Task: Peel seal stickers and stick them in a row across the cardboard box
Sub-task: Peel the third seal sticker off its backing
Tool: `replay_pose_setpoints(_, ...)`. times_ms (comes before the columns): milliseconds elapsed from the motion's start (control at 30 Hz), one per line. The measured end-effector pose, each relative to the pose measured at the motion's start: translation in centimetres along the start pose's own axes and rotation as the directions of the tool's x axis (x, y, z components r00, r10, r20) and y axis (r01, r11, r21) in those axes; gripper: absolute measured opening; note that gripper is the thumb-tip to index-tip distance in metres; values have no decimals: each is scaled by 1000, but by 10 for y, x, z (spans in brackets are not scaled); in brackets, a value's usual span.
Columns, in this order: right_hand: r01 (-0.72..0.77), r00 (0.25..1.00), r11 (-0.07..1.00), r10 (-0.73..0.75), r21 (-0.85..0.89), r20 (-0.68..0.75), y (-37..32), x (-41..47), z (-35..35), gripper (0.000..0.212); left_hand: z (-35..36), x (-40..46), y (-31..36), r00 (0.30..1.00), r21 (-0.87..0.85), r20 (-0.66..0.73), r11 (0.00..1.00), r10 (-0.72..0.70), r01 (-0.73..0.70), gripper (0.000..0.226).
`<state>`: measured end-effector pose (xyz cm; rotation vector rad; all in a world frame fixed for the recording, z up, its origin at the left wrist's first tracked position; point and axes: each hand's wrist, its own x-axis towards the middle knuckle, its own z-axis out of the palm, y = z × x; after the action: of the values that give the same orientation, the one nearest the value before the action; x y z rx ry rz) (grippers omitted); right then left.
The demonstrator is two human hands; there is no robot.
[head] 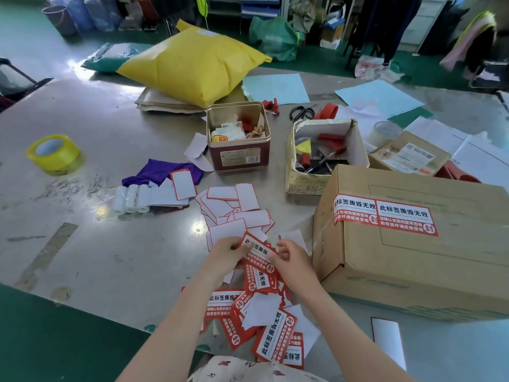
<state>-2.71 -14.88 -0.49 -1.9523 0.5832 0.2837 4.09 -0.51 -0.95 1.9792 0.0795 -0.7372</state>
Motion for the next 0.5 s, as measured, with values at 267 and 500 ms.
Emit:
replay_pose_setpoints(267, 261, 964, 942, -244, -212, 104, -14, -1, -10, 41, -3, -3, 12, 995, -147, 93, 989, 47, -33, 24)
replay_pose_setpoints(500, 251, 953, 961, -225, -114, 201, -20, -2, -20, 45, -8, -4, 16, 981, -282, 169, 959, 91, -40, 28)
